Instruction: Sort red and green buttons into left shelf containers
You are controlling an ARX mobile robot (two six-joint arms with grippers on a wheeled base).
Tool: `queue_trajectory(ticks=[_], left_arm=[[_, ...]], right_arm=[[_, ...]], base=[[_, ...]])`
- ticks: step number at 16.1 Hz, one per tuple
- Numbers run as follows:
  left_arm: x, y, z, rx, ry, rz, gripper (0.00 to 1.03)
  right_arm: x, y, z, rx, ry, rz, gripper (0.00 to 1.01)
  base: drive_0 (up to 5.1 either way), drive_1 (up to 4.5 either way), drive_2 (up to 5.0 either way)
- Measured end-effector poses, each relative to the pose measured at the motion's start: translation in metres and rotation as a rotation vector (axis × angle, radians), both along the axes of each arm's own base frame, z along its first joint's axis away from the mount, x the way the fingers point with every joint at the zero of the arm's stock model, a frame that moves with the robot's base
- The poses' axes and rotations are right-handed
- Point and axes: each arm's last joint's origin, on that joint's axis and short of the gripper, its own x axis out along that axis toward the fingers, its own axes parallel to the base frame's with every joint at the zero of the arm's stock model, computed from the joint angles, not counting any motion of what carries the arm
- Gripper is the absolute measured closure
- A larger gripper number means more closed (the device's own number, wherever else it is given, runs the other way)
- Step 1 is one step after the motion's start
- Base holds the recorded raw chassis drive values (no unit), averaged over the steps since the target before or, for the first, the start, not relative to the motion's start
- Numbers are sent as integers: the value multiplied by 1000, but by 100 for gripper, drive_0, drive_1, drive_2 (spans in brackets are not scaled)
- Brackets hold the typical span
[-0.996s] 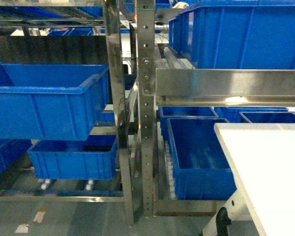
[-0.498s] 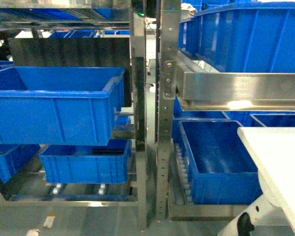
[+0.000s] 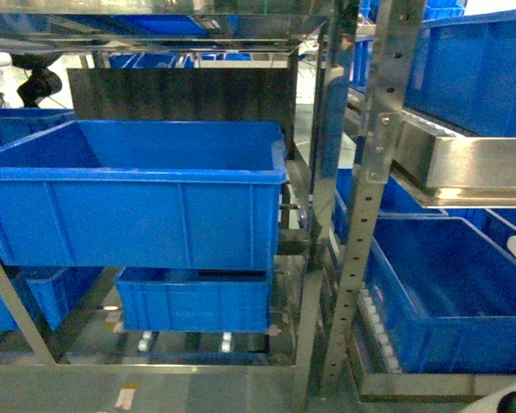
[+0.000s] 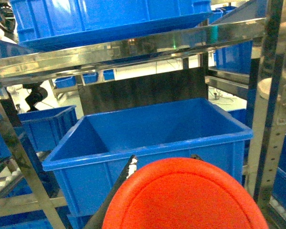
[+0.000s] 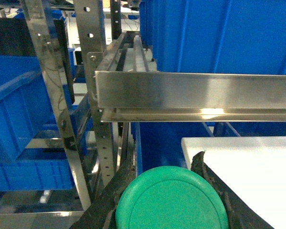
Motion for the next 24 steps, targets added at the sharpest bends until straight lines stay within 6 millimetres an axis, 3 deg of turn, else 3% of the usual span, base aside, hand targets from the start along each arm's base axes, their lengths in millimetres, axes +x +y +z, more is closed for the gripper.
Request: queue_trajectory(ticks=[4,16,24], left_arm=[[0,0,0,0,0,0,78],[0,0,0,0,3,-4,78],[0,-1,1,-1,-5,-6,78]], right_arm=[[0,0,0,1,3,0,70],[0,0,0,0,4,-3,70],[0,0,-1,1,7,-3,70]], base=[[-502,243,243],[-334,489,-145],[-466,394,18]])
